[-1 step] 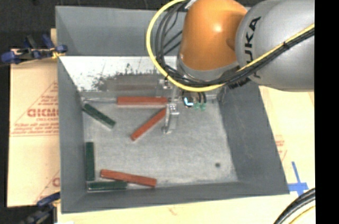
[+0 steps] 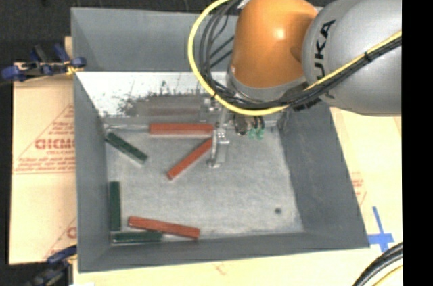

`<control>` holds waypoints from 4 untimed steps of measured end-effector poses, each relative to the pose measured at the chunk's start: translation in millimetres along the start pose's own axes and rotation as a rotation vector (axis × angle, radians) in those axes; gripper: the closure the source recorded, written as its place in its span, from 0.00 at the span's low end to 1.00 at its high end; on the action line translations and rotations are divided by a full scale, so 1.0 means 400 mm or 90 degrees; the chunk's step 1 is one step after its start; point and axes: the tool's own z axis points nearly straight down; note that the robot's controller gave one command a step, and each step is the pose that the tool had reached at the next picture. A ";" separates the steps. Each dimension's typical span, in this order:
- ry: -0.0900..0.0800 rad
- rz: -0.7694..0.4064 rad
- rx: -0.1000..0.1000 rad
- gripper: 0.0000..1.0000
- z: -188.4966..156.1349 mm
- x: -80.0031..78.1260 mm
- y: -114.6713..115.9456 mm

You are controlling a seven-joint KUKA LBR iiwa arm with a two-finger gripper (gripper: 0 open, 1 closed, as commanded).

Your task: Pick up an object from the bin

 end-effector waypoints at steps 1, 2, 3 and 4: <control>-0.003 0.016 0.000 0.00 0.168 -0.024 -0.029; 0.003 -0.018 0.001 0.00 0.271 -0.033 -0.045; 0.001 0.057 0.000 0.00 0.272 -0.042 -0.076; 0.001 -0.073 0.001 0.00 0.349 -0.071 -0.082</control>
Offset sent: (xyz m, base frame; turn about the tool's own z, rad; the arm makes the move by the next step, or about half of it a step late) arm 0.0257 -0.0256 -0.0739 -0.1719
